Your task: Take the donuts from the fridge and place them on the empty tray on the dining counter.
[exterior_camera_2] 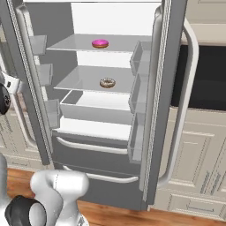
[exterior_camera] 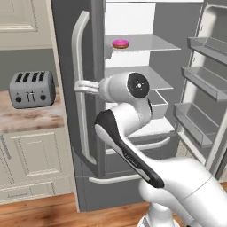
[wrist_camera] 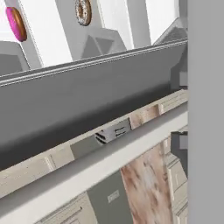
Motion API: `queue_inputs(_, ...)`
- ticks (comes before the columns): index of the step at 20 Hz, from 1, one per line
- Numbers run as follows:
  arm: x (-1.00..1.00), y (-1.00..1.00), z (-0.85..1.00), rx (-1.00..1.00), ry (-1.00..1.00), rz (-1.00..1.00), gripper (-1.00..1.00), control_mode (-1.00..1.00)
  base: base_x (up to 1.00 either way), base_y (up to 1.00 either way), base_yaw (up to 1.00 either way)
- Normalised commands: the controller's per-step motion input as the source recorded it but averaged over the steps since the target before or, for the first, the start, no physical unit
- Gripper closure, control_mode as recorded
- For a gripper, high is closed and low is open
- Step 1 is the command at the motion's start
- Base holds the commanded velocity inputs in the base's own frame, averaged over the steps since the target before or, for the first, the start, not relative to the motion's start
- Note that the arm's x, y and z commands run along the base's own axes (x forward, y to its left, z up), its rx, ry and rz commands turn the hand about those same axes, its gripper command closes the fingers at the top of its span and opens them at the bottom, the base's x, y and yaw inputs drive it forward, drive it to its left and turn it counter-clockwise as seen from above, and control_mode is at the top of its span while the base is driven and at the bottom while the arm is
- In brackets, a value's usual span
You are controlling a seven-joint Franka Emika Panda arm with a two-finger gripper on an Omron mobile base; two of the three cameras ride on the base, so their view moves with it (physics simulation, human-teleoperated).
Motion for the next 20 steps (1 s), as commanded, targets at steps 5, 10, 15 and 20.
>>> queue_inputs(5,-0.92,-0.99,0.49,0.22,-0.24,0.00,-1.00,-1.00,0.00,0.00,0.00)
queue_inputs(10,0.17,-1.00,-0.04,0.61,0.00,0.15,-1.00,-1.00,0.00,0.00,0.00)
queue_inputs(15,0.81,-0.75,-0.27,0.46,0.07,0.33,-1.00,-1.00,0.00,0.00,0.00)
queue_inputs(20,0.73,-0.21,-0.37,0.39,0.08,0.41,-1.00,-1.00,0.00,0.00,0.00)
